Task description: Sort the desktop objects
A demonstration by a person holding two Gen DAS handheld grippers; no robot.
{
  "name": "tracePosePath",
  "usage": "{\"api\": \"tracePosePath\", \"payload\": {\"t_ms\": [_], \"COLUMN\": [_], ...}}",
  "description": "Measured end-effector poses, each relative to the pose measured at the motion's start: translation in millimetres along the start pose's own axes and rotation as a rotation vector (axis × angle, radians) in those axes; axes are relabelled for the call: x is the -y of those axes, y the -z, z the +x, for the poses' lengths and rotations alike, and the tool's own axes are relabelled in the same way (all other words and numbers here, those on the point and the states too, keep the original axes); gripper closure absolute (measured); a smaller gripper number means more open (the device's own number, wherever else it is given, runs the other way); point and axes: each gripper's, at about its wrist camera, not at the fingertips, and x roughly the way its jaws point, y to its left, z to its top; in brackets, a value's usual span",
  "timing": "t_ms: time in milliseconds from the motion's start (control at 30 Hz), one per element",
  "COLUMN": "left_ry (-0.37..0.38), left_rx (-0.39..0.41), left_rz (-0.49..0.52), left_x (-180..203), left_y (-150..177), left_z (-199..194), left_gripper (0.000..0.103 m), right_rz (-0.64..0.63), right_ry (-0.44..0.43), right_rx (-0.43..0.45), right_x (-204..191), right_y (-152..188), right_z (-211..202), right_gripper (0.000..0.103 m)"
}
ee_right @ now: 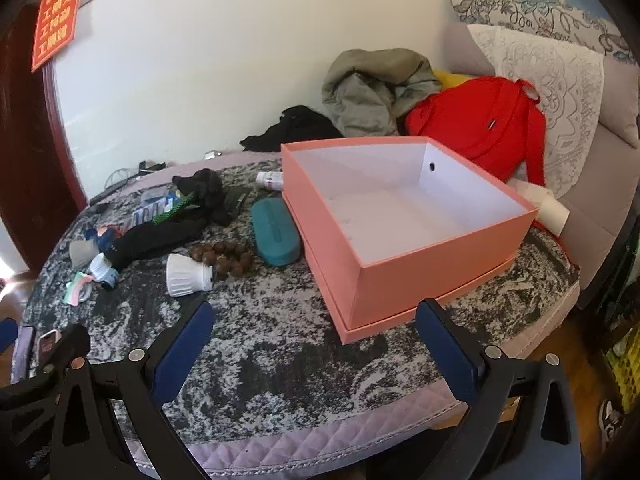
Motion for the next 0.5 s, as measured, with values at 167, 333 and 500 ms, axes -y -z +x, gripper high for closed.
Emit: {"api": "tracePosePath", "payload": {"t_ms": [167, 333, 500], "left_ry": [0.03, -0.016, -0.031], "left_rx": [0.029, 0.037, 0.042], "left_rz": [-0.013, 0.02, 0.03], "left_x": [-12, 3, 5], "left_y": [-2, -2, 0], "left_z": [2, -3, -4], "left_gripper": [0.0, 0.0, 0.0], "right_rz": [-0.005, -0.011, -0.016], "right_ry": [0.002, 0.005, 0.004], "right_rx": [0.0, -0.001, -0.004], "right_x": [1, 1, 1], "right_y": [0, 1, 1], "right_z": [-1, -2, -2], "right_gripper": [0.0, 0.0, 0.0]}}
